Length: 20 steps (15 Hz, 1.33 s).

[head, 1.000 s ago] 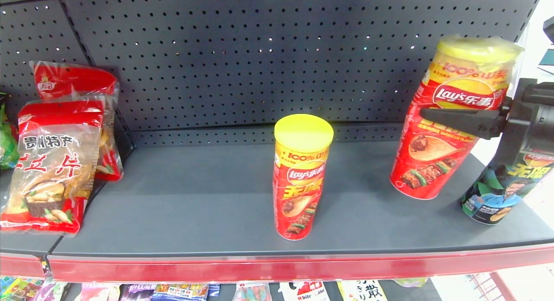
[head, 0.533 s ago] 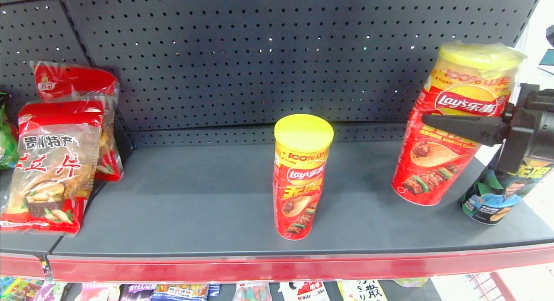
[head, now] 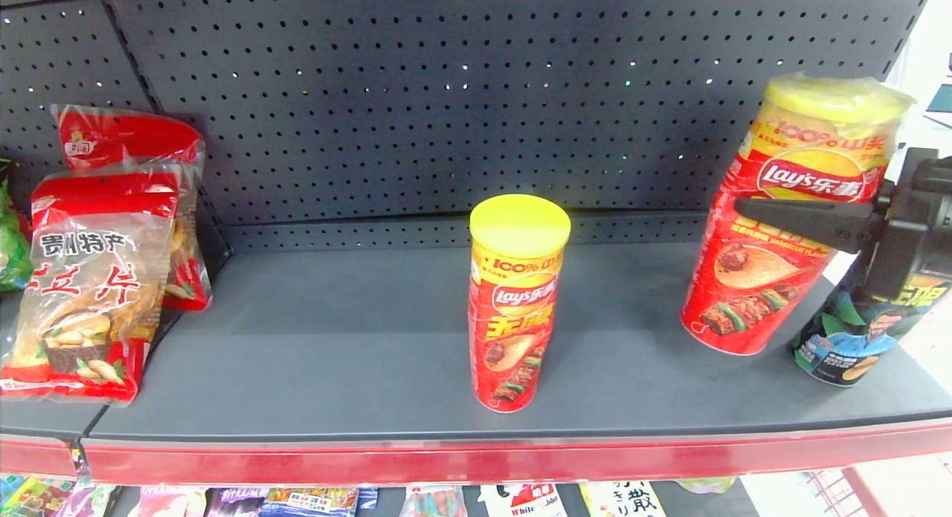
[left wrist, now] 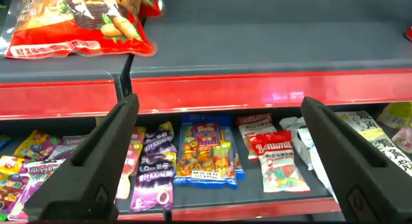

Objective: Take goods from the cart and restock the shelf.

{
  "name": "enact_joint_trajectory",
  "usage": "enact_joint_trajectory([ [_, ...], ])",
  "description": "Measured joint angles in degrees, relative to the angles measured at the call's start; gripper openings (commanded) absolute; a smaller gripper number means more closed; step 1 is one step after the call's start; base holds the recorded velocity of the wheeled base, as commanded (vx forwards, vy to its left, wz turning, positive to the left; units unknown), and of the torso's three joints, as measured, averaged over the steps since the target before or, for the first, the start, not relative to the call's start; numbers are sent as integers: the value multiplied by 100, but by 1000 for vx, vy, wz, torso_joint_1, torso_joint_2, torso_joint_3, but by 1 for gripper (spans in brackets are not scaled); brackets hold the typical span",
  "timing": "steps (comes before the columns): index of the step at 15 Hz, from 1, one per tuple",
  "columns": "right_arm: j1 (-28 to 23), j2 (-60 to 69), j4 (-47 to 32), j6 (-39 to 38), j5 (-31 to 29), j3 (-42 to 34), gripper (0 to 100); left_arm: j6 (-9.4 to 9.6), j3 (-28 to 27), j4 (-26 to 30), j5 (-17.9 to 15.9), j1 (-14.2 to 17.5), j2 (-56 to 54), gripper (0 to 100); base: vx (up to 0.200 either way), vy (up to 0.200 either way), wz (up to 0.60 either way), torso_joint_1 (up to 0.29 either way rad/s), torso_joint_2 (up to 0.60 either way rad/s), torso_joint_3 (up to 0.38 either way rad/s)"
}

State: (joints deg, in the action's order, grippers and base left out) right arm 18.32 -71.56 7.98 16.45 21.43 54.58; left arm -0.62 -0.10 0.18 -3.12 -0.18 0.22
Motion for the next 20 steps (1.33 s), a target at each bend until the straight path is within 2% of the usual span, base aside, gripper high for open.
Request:
enact_joint_trajectory([
  [5,72,-200,57,-293,-6,269,0,2,0,-2,4,0,0,100,0,0,0,0,0,0],
  [8,397,-595,1002,-340,-127,383,0,2,0,0,4,0,0,100,0,0,0,0,0,0],
  [11,800,-1256,1303,-629,-217,685,0,2,0,-2,4,0,0,100,0,0,0,0,0,0],
  [14,1180,-2050,1319,-923,10,1507,0,2,0,0,4,0,0,100,0,0,0,0,0,0],
  [16,1243,-2637,1320,-886,656,2194,0,2,0,-2,4,5,0,100,0,0,0,0,0,0],
  [20,1147,-3272,1312,-534,829,2394,0,2,0,0,4,0,2,100,0,0,0,0,0,0],
])
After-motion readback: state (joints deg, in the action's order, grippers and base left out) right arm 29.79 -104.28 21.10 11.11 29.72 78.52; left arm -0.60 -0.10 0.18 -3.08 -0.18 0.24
